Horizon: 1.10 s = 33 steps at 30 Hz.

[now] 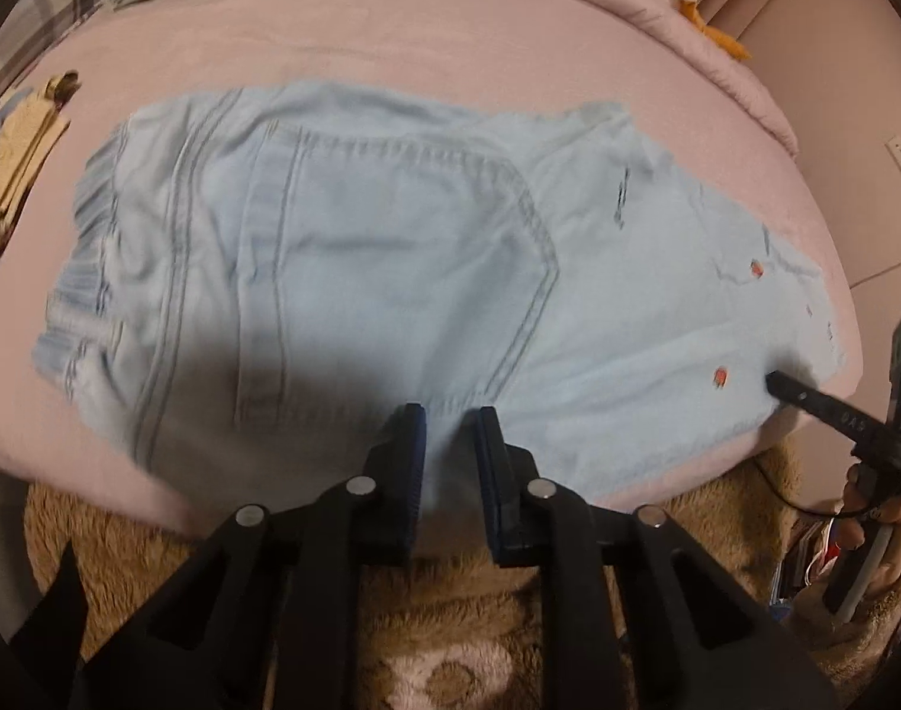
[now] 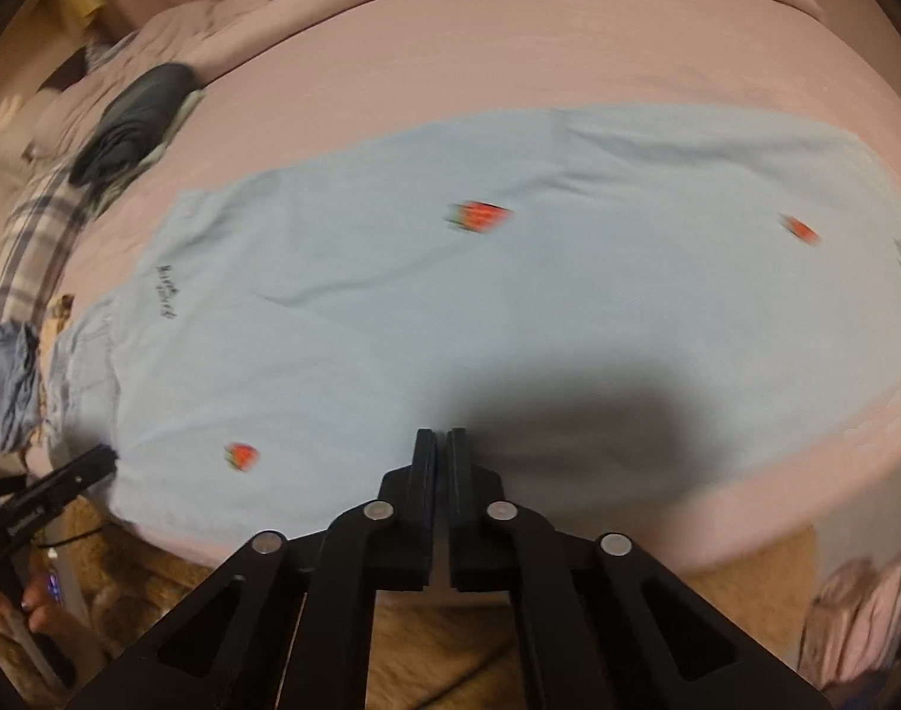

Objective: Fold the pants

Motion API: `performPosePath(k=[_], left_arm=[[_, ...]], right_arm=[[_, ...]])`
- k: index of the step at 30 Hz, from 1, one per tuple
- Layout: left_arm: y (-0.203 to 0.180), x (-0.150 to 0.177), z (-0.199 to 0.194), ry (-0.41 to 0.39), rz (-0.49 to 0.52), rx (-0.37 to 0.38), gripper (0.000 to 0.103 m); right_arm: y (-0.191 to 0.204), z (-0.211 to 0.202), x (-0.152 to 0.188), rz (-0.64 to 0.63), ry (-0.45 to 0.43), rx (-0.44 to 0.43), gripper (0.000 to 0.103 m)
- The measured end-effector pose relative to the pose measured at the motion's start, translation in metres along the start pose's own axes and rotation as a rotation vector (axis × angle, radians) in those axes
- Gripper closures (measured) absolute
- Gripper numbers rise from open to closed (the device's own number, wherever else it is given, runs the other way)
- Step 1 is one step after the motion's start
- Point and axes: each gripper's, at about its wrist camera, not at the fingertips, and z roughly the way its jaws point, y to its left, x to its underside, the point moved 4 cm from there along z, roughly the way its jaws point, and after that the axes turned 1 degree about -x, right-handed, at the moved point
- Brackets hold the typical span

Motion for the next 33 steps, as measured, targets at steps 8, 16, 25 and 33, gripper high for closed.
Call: performPosePath(k=[8, 16, 25, 33], left_arm=[[-0.036, -0.011, -0.027, -0.031, 0.047, 0.082, 0.083], [-0.111, -0.039, 0.006, -0.026, 0.154, 0.209, 0.049], [-0.116, -0.026, 0.039, 0.046, 0.146, 0.211, 0.049], [-0.110, -0.026, 0.040, 0.073, 0.104, 0.248, 0.048]], right_arm=[[-0.047, -0.036, -0.020, 0.151, -0.147, 0.186, 0.103], [-0.126, -0.061, -0.049, 0.370, -0.282, 0.215, 0.059], [-0.194, -0.052, -0.066, 0.544, -0.323, 0.191, 0.059], [-0.230, -0.077, -0.052, 0.617, -0.370, 0.239, 0.059]])
